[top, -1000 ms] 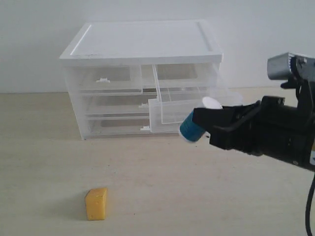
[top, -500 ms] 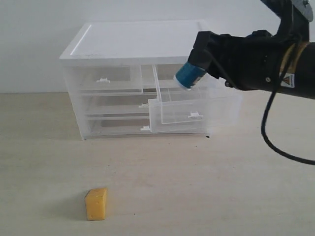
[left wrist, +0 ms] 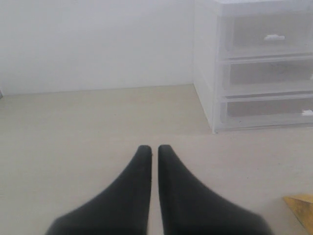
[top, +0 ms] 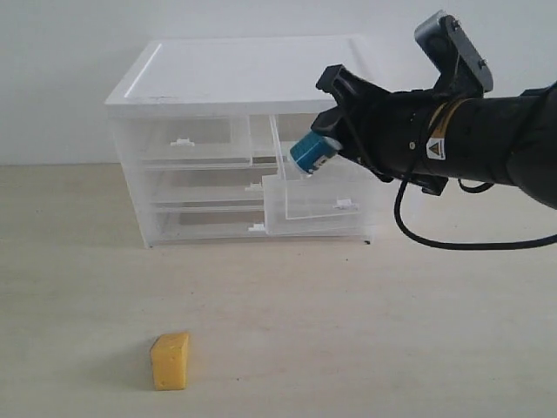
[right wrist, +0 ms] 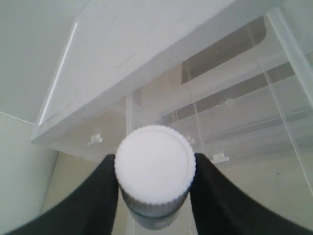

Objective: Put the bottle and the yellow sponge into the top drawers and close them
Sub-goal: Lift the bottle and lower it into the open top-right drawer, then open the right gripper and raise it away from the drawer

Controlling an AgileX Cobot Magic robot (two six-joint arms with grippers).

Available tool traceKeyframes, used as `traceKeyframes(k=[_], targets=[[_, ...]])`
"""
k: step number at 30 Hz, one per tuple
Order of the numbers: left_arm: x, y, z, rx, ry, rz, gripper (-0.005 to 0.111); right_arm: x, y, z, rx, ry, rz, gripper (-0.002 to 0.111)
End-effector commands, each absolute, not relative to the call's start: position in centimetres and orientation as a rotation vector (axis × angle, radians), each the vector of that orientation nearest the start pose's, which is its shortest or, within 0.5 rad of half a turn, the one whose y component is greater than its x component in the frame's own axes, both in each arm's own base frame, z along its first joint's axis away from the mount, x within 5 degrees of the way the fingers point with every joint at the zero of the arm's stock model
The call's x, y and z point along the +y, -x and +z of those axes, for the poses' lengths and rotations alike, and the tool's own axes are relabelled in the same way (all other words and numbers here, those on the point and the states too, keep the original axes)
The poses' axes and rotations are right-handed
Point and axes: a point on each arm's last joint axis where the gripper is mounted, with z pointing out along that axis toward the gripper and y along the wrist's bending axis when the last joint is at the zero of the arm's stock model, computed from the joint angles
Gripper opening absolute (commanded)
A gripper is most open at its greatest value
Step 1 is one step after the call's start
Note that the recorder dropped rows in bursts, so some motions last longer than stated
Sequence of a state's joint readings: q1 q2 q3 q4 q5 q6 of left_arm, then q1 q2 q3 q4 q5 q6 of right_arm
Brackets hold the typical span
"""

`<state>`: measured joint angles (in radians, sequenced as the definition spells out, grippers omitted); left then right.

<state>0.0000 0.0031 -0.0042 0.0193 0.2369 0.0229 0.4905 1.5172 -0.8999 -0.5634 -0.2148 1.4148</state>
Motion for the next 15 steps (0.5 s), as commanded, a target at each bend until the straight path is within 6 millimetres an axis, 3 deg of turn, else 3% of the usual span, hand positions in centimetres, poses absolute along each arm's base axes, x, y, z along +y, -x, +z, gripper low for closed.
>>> traceKeyframes(k=[1,9,13,15], targets=[[0.0,-5.6,19.2,1.716,-0.022,0.025,0.004,16.8,-29.5,27.0,2.009,-0.333,1.023,0.045],[0.0,-5.6,19.2,1.716,-0.022,0.025,0.004,16.7,-29.5,27.0,2.004,-0.302,0.998,0.064],[0.0,-5.6,19.2,1.716,-0.022,0.025,0.004,16.3,-29.7,27.5,1.970,-0.196,0.941,0.063],[0.0,-5.6,19.2,1.716,-0.022,0.025,0.004,16.3,-29.0,29.2,1.870,0.027,0.874,0.052]])
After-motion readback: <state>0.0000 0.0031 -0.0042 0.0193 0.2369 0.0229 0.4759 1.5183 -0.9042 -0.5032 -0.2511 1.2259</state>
